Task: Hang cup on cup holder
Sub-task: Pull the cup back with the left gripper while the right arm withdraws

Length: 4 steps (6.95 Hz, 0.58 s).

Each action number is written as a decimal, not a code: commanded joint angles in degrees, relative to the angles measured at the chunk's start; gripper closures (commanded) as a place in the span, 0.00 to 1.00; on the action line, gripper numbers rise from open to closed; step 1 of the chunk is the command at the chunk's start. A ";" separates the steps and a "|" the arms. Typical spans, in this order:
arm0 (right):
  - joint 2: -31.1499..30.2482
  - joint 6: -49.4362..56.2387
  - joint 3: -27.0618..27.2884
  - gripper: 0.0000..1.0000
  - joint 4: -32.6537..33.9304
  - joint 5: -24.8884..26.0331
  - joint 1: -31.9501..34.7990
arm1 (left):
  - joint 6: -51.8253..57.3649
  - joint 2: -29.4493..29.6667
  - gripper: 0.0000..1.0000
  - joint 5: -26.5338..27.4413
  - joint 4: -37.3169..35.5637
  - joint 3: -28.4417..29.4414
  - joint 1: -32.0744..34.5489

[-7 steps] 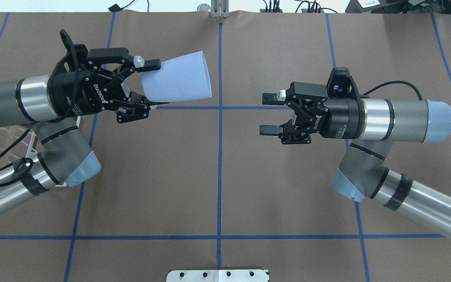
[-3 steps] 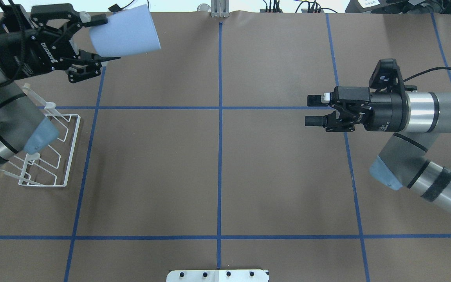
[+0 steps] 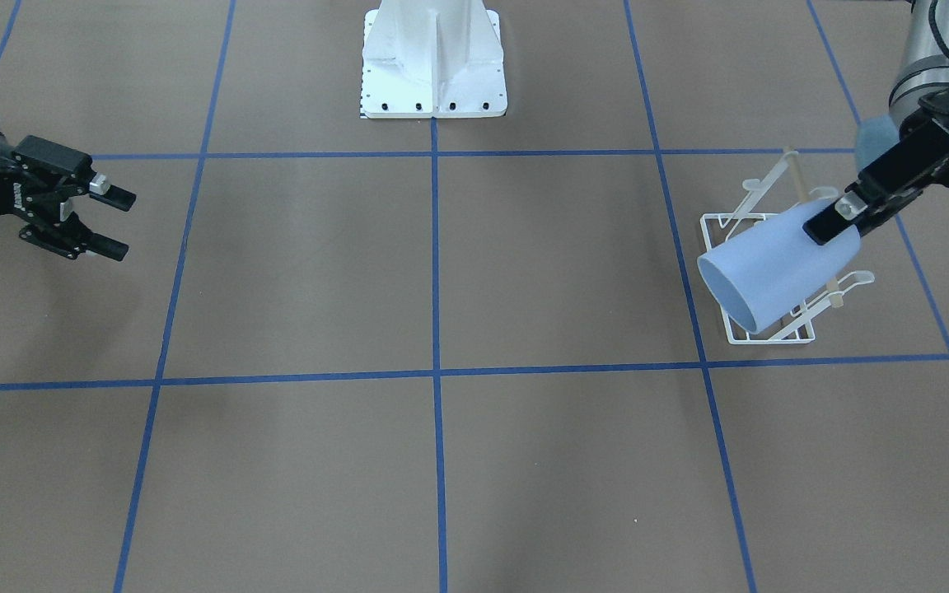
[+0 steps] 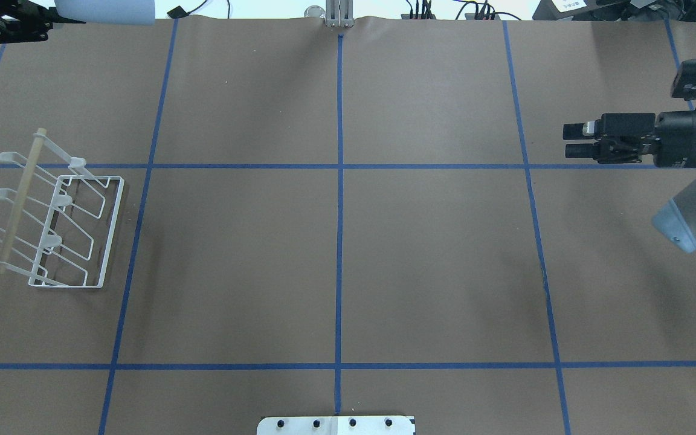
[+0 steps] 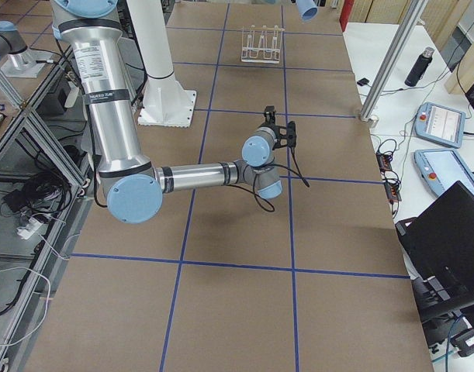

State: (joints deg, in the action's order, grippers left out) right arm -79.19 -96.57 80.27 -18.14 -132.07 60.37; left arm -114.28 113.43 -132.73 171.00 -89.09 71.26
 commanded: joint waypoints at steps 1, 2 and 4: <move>-4.72 14.94 -0.90 0.00 8.86 1.79 3.26 | 18.83 -0.66 1.00 -2.09 -21.23 -5.55 3.87; -7.19 21.10 -0.64 0.00 12.21 5.29 3.96 | 26.75 -1.19 1.00 -1.74 -28.28 -6.88 5.37; -8.61 32.35 -0.72 0.00 20.47 6.47 7.29 | 40.11 -5.30 1.00 8.57 -33.61 -7.42 5.12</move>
State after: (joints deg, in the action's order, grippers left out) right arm -86.73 -71.25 79.67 -2.42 -126.38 65.74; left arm -82.64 110.58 -129.68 140.88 -96.13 76.48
